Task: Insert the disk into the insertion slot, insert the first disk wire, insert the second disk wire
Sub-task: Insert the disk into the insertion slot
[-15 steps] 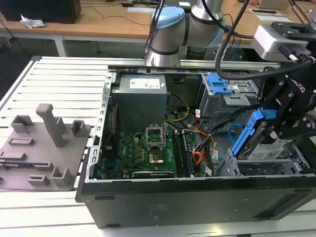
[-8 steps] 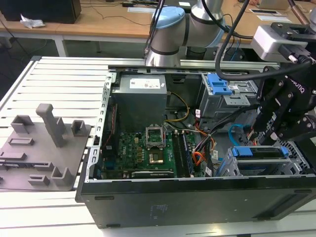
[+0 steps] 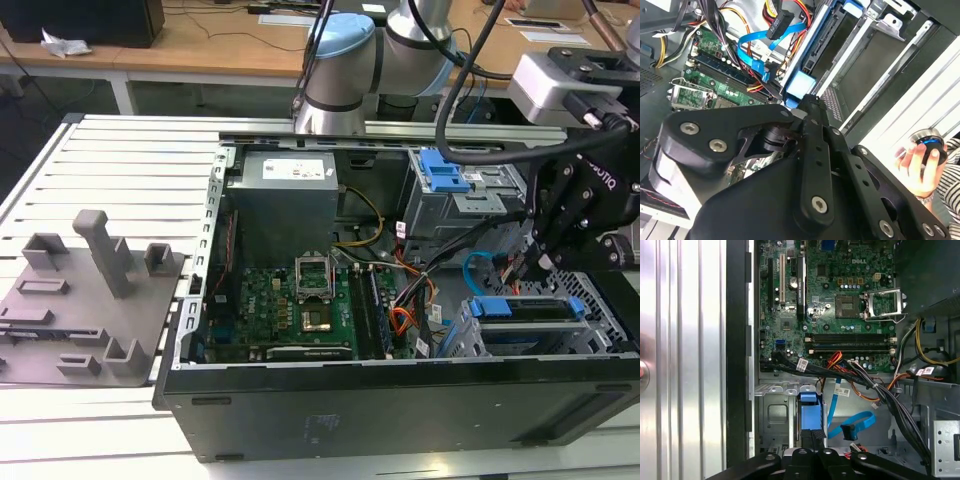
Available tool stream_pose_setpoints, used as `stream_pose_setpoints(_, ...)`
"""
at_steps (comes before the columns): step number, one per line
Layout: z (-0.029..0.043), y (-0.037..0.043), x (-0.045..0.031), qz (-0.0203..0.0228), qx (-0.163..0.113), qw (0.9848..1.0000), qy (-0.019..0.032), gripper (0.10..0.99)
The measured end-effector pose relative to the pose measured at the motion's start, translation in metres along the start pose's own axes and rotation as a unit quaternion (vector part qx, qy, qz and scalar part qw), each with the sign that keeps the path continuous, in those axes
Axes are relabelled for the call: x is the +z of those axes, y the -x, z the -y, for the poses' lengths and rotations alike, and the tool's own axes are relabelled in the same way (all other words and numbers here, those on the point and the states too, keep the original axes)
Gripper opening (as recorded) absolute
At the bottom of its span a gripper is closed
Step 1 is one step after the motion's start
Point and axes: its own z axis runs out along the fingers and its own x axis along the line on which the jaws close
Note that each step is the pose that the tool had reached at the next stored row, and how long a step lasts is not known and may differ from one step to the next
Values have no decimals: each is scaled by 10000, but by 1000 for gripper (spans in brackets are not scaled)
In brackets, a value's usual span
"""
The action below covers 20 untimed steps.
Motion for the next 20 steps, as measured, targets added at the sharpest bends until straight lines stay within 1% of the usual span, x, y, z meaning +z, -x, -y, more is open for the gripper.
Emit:
stream_pose_setpoints(5,2,0,5,0,0,10000,0,106)
stream_pose_setpoints(7,97,16,1,0,0,10000,1,106)
stream_pose_setpoints(9,164,32,-2,0,0,10000,1,106)
stream_pose_setpoints(10,241,51,-6,-1,-1,10000,1,106)
stream_pose_setpoints(12,313,59,4,1,0,10000,7,106)
stream_pose_setpoints(14,338,59,55,-1,0,10000,10,106)
stream_pose_setpoints(17,355,59,128,-1,0,10000,12,106)
stream_pose_setpoints(20,395,60,254,0,0,10000,14,106)
